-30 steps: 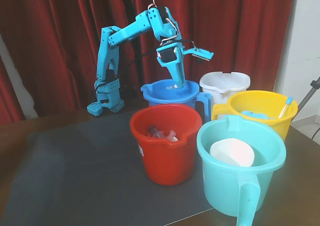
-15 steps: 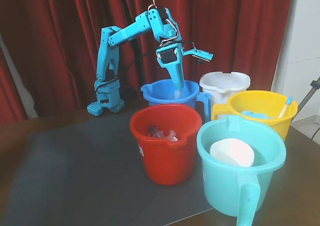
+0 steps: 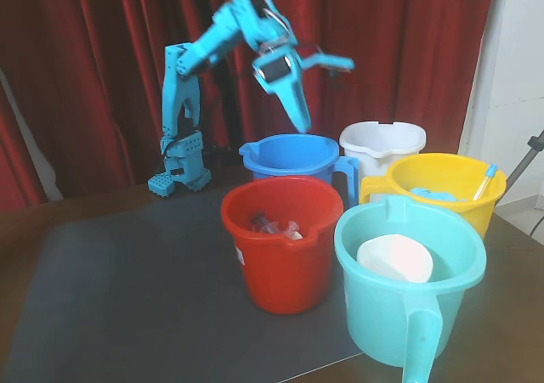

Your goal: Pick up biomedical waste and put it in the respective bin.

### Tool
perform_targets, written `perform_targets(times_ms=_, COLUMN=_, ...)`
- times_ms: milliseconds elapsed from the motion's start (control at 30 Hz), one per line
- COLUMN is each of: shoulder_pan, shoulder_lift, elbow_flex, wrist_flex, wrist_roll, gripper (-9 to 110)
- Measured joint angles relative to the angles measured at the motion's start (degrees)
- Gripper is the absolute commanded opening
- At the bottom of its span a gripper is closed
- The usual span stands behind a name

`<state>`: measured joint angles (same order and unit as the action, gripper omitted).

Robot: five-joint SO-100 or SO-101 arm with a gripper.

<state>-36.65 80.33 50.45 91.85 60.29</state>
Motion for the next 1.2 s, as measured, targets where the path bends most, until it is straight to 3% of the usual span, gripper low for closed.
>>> perform_targets(times_ms=233, shoulder_pan=6.7, shoulder_lift=16.3, elbow_flex=-2.3, wrist_flex=0.1, wrist_roll=-16.9, gripper=12)
perform_targets(times_ms=333, shoulder_pan=10.7, shoulder_lift=27.1, elbow_flex=1.7, wrist_flex=0.1, wrist_roll=-24.9, gripper=4)
perform_targets(times_ms=367, shoulder_pan=12.7, shoulder_lift=32.0, elbow_flex=4.6, wrist_flex=0.1, wrist_roll=-27.9, gripper=0)
perform_targets(times_ms=567, shoulder_pan=29.1, shoulder_lift=55.9, elbow_flex=24.4, wrist_flex=0.1, wrist_roll=-36.3, gripper=0)
perform_targets(times_ms=667, shoulder_pan=37.6, shoulder_lift=69.4, elbow_flex=39.3, wrist_flex=0.1, wrist_roll=-45.5, gripper=0)
perform_targets(times_ms=1033, shoulder_pan=41.9, shoulder_lift=101.3, elbow_flex=78.9, wrist_flex=-0.4, wrist_roll=-48.1, gripper=0)
perform_targets(times_ms=1200, shoulder_pan=41.2, shoulder_lift=101.2, elbow_flex=86.0, wrist_flex=-2.9, wrist_roll=-48.3, gripper=0)
